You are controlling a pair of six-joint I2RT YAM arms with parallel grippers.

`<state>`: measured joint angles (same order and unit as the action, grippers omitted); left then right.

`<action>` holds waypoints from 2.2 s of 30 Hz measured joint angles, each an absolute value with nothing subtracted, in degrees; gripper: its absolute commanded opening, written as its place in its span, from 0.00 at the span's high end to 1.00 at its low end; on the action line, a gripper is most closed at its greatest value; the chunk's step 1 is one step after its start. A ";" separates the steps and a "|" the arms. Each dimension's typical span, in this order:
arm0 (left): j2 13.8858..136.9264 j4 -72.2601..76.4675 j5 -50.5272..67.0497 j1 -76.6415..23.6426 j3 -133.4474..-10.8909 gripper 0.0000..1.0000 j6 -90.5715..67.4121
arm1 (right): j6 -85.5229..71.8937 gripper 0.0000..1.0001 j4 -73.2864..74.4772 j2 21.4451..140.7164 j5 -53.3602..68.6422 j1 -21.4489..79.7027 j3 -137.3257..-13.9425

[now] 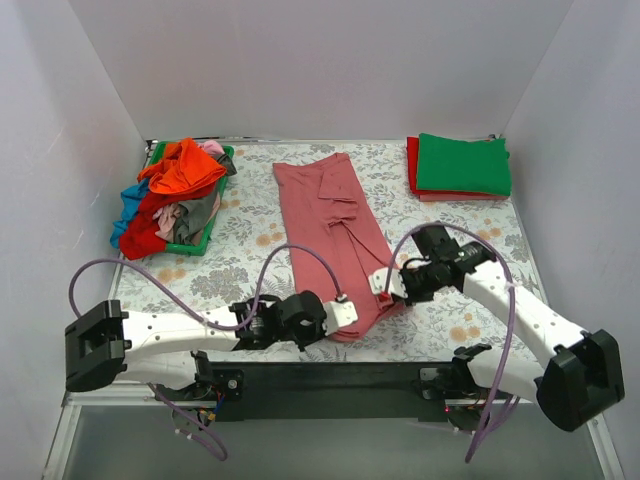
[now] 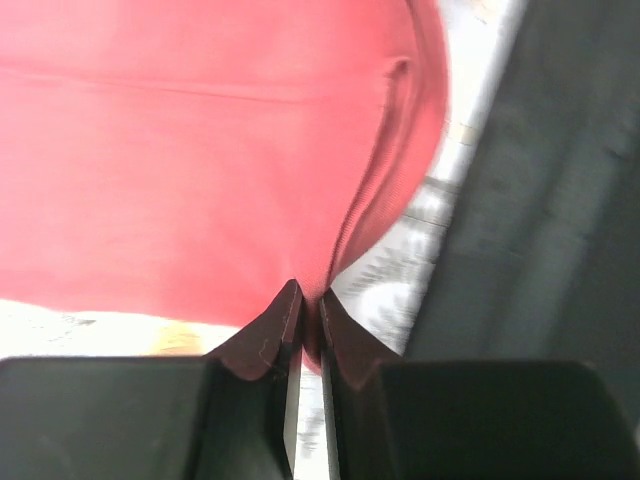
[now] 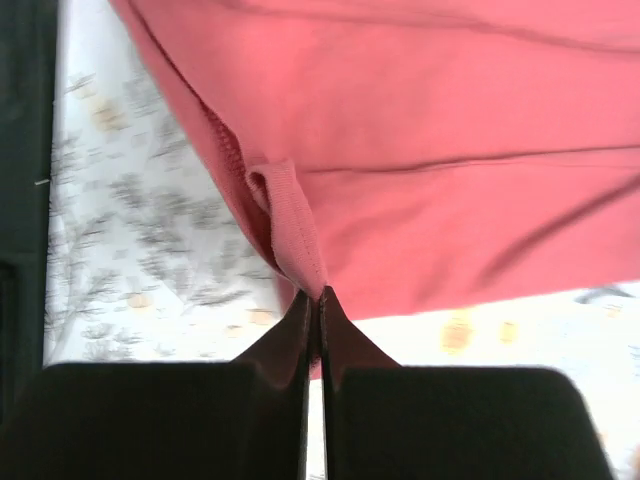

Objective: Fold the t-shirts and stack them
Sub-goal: Fold the tshirt

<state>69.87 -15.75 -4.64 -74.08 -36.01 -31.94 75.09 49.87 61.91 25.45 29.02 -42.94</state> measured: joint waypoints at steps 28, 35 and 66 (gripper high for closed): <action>97.23 -2.11 13.63 -29.02 -56.36 1.00 -17.74 | 54.11 0.99 40.38 116.42 17.91 23.62 -96.73; 98.35 -2.11 15.07 -27.70 -57.21 1.00 -17.67 | 52.16 0.99 40.40 119.26 17.41 23.62 -99.57; 60.99 -6.02 25.52 -39.77 -32.16 0.18 -6.37 | 71.68 0.32 48.16 94.45 30.63 20.69 -67.31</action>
<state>60.99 -6.02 25.52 -39.77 -32.16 -6.37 71.68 48.16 94.45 30.63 20.69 -67.31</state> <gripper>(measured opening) 0.824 0.674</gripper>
